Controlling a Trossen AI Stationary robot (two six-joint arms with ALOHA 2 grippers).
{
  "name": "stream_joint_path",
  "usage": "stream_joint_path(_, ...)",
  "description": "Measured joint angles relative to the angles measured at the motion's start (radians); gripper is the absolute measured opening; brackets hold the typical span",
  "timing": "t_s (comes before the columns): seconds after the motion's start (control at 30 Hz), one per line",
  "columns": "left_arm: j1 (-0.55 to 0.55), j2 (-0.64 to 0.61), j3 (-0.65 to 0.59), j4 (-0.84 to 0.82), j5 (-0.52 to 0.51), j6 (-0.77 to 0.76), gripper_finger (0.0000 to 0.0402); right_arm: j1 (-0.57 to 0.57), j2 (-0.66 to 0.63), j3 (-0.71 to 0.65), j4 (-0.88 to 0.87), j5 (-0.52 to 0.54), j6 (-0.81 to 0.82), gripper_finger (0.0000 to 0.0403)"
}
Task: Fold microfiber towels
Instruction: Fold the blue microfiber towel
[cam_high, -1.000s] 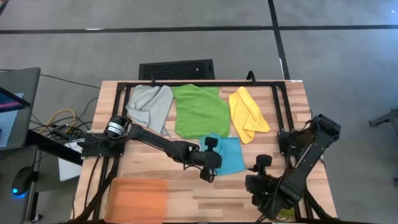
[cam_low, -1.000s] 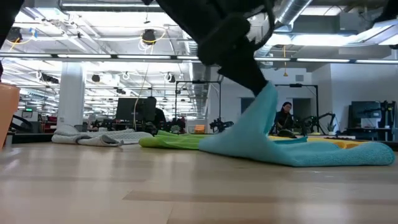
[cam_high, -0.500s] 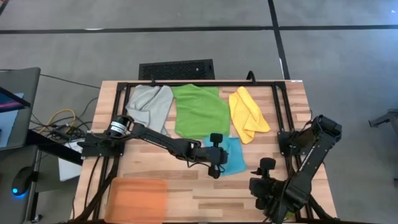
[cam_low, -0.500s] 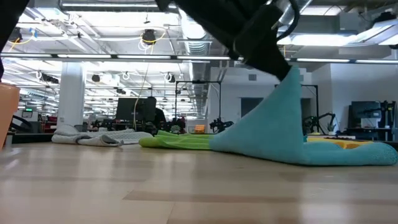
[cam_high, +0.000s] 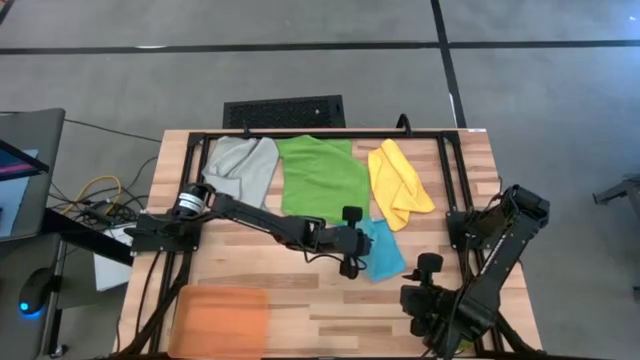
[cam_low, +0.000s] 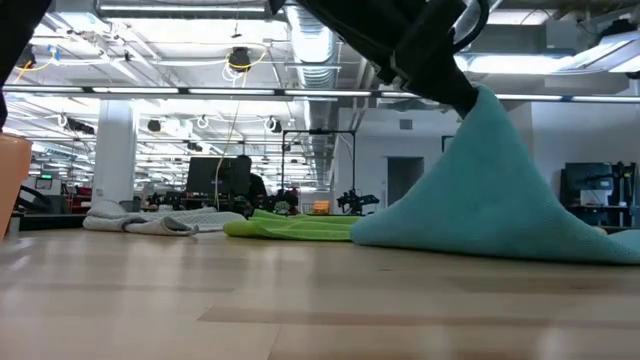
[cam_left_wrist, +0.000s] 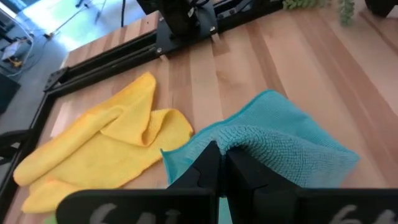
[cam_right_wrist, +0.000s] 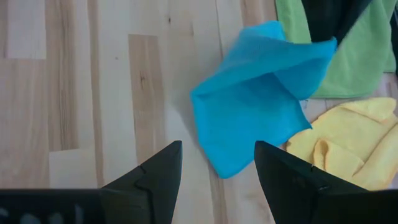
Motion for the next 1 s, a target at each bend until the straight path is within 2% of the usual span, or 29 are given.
stream_joint_path(0.2,0.005,0.056,0.01,0.099,0.033,0.004,0.0,0.0,0.0,0.0,0.002,0.0,-0.001,0.0225)
stream_joint_path(0.73,0.006,0.283,0.249,0.028,0.058,-0.016,0.0,0.007,0.001,0.0,0.013,0.001,0.001,0.0225)
stream_joint_path(0.87,0.006,0.307,0.258,0.008,0.078,-0.061,0.0003,0.011,0.001,0.0,0.014,0.001,0.006,0.0225)
stream_joint_path(1.0,0.006,0.306,0.259,0.014,0.087,-0.064,0.0025,0.013,0.001,0.0,0.014,0.0,0.006,0.0225)
